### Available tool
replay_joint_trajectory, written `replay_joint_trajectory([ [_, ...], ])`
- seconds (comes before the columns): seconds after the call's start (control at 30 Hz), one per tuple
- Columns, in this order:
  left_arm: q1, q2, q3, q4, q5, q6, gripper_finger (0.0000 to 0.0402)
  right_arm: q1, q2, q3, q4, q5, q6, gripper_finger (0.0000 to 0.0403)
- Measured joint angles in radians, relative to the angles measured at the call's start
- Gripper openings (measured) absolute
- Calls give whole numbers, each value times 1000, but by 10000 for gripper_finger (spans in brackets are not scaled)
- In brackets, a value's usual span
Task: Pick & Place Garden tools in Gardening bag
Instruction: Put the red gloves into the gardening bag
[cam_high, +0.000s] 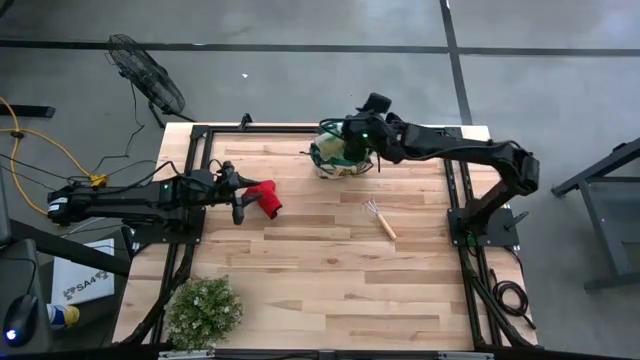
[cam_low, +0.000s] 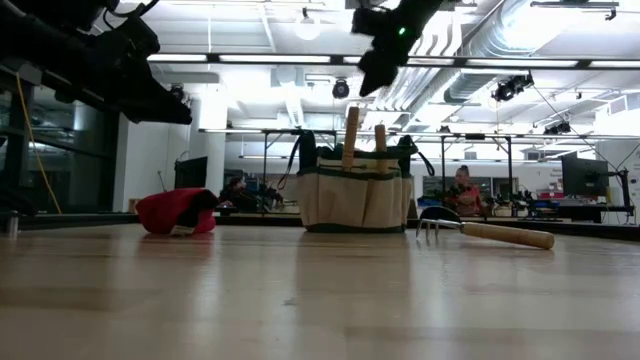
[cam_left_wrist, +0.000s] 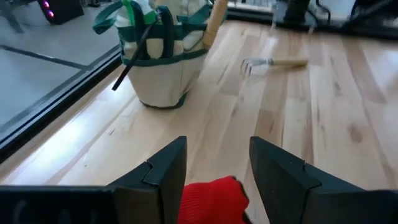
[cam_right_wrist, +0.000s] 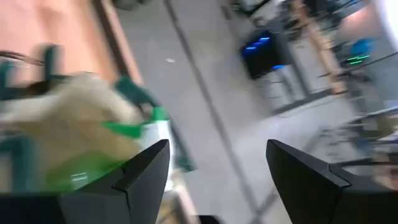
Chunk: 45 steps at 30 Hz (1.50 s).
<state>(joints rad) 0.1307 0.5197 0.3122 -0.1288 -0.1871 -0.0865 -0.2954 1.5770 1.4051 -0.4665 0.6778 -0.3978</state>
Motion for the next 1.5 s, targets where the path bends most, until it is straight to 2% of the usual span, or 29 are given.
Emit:
replay_joint_trajectory([
  [0.27,0,121,0,21,27,240,171,20,-102,0,-272,-237,224,260],
  [0.47,0,255,3,121,41,462,171,43,-114,0,-377,-339,283,261],
  [0.6,0,343,16,128,49,530,178,59,-114,0,-428,-353,301,261],
  [0.8,0,503,88,107,39,582,227,69,-114,0,-444,-368,301,261],
  [1.0,0,631,208,-64,39,634,253,69,-114,0,-467,-369,318,261],
  [1.3,0,695,357,-327,35,664,254,69,-113,0,-495,-393,319,261],
  [1.5,0,731,380,-418,26,669,253,69,-113,0,-498,-396,323,261],
])
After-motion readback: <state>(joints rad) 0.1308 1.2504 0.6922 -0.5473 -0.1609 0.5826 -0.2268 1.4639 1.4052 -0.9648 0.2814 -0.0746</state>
